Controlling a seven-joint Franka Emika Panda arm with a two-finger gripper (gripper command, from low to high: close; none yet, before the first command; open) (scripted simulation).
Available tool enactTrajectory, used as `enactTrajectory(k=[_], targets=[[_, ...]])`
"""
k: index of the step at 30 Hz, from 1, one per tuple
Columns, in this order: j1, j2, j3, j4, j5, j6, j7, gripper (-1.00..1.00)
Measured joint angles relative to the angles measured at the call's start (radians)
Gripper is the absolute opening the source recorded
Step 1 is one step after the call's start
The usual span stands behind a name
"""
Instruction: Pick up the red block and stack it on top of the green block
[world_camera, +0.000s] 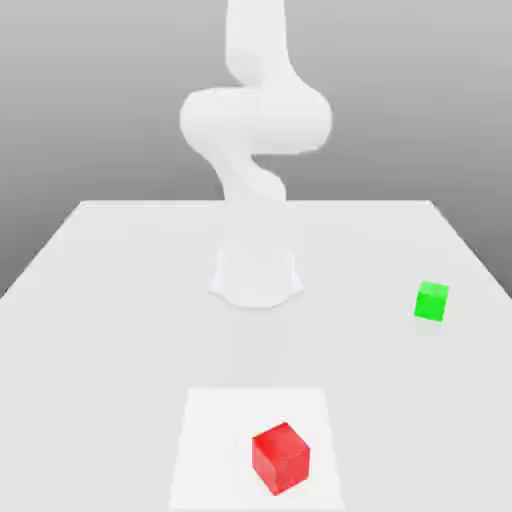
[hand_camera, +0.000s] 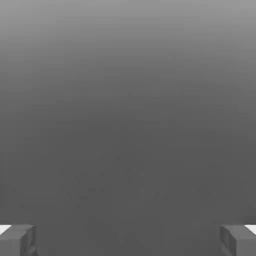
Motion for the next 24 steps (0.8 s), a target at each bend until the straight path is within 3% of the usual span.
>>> enactTrajectory(k=[16, 24], targets=[[0.131, 0.588, -0.081, -0.162, 0.077, 0.253, -0.366, 0.00], [0.141, 0.871, -0.075, -0.232, 0.038, 0.392, -0.478, 0.00]])
